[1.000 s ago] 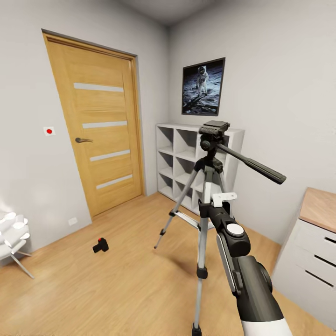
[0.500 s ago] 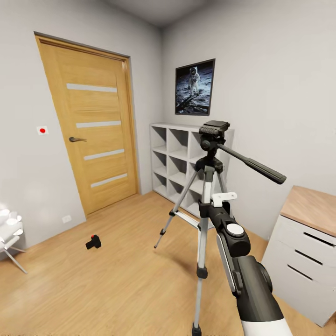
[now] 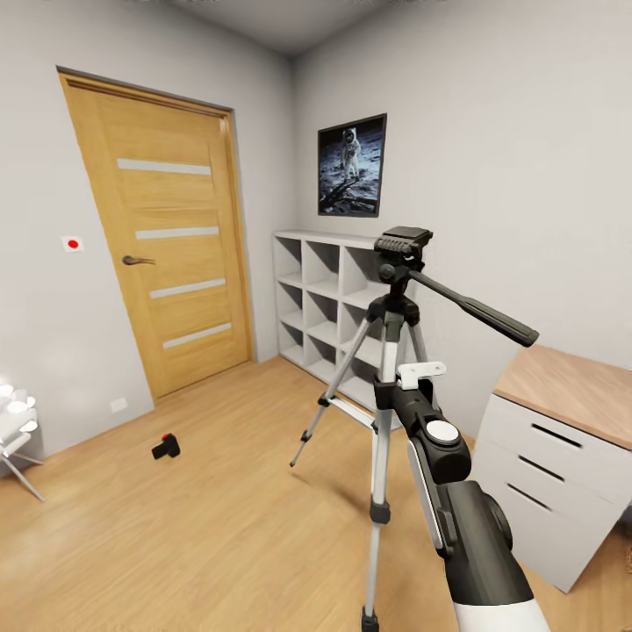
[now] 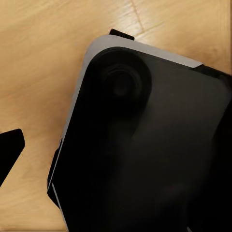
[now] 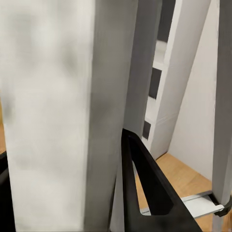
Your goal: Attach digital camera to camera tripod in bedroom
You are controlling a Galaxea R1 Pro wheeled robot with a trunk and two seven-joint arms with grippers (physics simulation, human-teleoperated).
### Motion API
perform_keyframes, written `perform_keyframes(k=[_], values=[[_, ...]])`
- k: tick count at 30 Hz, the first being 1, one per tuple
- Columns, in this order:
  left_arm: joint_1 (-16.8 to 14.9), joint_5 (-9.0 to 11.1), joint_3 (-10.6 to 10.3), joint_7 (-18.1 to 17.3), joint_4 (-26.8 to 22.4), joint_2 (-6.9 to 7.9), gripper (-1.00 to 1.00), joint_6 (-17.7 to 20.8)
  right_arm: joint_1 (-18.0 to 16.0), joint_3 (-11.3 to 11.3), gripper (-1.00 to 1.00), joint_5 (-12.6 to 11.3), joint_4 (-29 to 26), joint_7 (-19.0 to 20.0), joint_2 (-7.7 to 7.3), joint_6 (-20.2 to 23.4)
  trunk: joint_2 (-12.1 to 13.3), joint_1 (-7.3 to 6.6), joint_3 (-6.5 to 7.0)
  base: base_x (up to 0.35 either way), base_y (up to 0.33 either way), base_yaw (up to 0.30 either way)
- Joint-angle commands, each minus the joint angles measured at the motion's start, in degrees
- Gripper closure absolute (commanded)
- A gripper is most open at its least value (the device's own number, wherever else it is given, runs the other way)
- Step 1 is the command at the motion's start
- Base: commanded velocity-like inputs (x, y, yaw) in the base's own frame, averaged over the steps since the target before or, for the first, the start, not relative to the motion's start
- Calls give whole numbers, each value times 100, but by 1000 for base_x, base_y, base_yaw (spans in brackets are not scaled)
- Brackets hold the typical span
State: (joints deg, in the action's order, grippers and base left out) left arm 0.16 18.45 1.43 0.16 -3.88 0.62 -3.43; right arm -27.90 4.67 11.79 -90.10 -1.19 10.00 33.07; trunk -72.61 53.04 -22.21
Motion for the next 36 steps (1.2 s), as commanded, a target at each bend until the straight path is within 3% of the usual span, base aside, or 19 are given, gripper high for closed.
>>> perform_keyframes(k=[1, 25, 36], values=[[2, 15, 13, 2, -8, 0, -100, -8, -4, 8, 100, 34, -8, -12, 0, 33, -4, -2, -5, -224, -217, 0], [2, 26, 4, 2, -8, 9, -100, -8, 4, 10, 100, -10, 54, -32, 0, -2, -4, -2, -5, -39, -36, 0], [1, 26, 6, 2, -8, 10, -100, -8, 4, -41, 100, -40, 414, -39, 0, -205, -4, -2, -5, 0, 0, 0]])
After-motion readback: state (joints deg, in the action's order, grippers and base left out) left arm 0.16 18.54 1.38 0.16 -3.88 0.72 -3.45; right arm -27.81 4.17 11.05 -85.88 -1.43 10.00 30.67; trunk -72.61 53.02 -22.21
